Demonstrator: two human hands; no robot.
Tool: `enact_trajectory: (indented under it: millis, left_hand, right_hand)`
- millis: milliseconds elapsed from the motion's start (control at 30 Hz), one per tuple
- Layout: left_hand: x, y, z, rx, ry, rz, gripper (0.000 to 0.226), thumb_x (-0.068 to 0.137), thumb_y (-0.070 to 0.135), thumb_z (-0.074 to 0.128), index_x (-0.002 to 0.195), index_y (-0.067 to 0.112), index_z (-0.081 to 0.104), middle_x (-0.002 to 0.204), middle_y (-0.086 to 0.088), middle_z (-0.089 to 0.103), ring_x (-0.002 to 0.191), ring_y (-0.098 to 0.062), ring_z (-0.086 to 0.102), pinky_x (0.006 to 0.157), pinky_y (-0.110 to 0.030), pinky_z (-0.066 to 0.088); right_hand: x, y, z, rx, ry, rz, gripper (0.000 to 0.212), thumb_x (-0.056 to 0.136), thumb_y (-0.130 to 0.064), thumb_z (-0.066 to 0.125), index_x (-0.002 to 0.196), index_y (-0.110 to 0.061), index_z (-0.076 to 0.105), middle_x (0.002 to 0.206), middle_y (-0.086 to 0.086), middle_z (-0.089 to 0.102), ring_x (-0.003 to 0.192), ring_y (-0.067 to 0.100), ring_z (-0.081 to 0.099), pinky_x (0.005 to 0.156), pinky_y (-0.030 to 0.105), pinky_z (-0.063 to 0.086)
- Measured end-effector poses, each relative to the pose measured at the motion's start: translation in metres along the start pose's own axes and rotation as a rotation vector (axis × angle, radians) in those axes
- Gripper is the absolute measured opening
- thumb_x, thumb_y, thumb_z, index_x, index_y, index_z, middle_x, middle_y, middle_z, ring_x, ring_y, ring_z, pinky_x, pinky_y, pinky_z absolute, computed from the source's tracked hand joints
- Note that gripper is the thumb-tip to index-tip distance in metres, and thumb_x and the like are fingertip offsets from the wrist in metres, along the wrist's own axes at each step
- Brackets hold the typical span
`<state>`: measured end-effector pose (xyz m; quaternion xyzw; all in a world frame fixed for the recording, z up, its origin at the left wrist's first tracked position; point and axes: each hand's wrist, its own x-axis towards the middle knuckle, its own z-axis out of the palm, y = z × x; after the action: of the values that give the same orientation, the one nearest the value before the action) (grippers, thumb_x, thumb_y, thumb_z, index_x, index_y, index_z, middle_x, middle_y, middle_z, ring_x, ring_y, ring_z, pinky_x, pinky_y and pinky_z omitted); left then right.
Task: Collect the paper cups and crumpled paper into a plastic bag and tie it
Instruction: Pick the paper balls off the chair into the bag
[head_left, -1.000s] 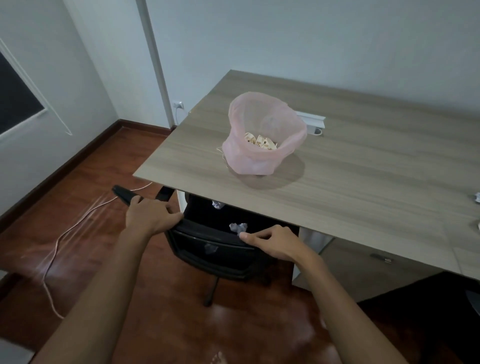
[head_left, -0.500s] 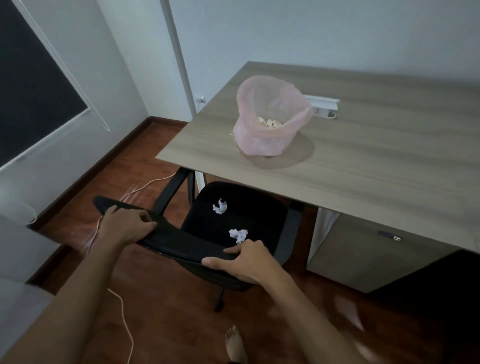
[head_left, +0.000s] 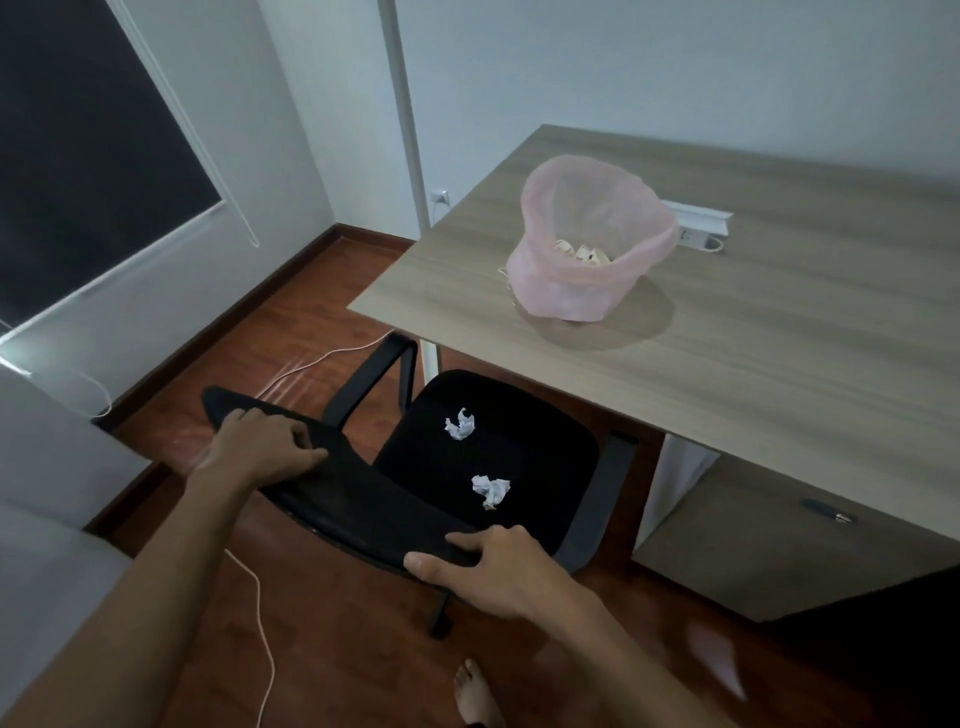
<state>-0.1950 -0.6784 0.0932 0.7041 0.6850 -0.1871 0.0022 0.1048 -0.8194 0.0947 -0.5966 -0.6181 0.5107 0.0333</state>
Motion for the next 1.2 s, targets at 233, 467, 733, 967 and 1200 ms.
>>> enact_trajectory:
  millis: [233, 467, 733, 967, 1200]
  left_hand:
    - [0.073, 0.04, -0.029, -0.285, -0.149, 0.016, 0.032, 0.088, 0.055, 0.056, 0.095, 0.025, 0.061, 0.103, -0.001, 0.065, 0.094, -0.019, 0.06, 0.086, -0.037, 0.05]
    - [0.152, 0.102, -0.076, -0.441, -0.031, 0.134, 0.042, 0.08, 0.061, 0.052, 0.098, 0.027, 0.066, 0.109, -0.001, 0.068, 0.094, -0.022, 0.06, 0.084, -0.037, 0.051]
    - [0.227, 0.201, -0.152, -0.875, 0.132, 0.08, 0.069, 0.075, 0.08, 0.048, 0.113, 0.024, 0.063, 0.114, 0.007, 0.067, 0.106, -0.017, 0.061, 0.089, -0.036, 0.047]
    - [0.293, 0.278, -0.185, -1.072, 0.279, -0.154, 0.08, 0.069, 0.075, 0.064, 0.123, 0.017, 0.056, 0.115, 0.002, 0.064, 0.106, -0.017, 0.06, 0.092, -0.04, 0.05]
    - [0.336, 0.284, -0.183, -1.038, 0.265, -0.31, 0.013, 0.083, 0.024, 0.055, 0.075, 0.014, 0.056, 0.075, -0.003, 0.062, 0.08, -0.029, 0.067, 0.069, -0.033, 0.054]
  right_hand:
    - [0.071, 0.003, -0.068, -0.144, -0.005, 0.038, 0.097, 0.075, -0.092, 0.02, 0.082, -0.009, 0.069, 0.075, 0.003, 0.063, 0.085, 0.018, 0.064, 0.073, 0.027, 0.044]
    - [0.137, 0.017, -0.158, -0.036, 0.234, 0.112, 0.089, 0.087, -0.078, 0.031, 0.112, -0.002, 0.069, 0.115, 0.02, 0.068, 0.108, 0.036, 0.062, 0.095, 0.039, 0.047]
    - [0.18, 0.071, -0.275, 0.278, 0.868, 0.24, 0.045, 0.088, -0.054, 0.052, 0.109, -0.015, 0.06, 0.112, 0.007, 0.067, 0.106, 0.03, 0.061, 0.081, 0.033, 0.041]
    - [0.236, 0.123, -0.398, 0.585, 0.988, 0.191, 0.076, 0.074, -0.06, 0.064, 0.136, -0.022, 0.04, 0.118, 0.002, 0.056, 0.104, 0.026, 0.06, 0.086, 0.051, 0.056]
    - [0.315, 0.123, -0.474, 0.552, 0.761, 0.082, 0.062, 0.061, -0.029, 0.066, 0.123, -0.025, 0.059, 0.113, -0.001, 0.064, 0.101, 0.029, 0.065, 0.069, 0.053, 0.061]
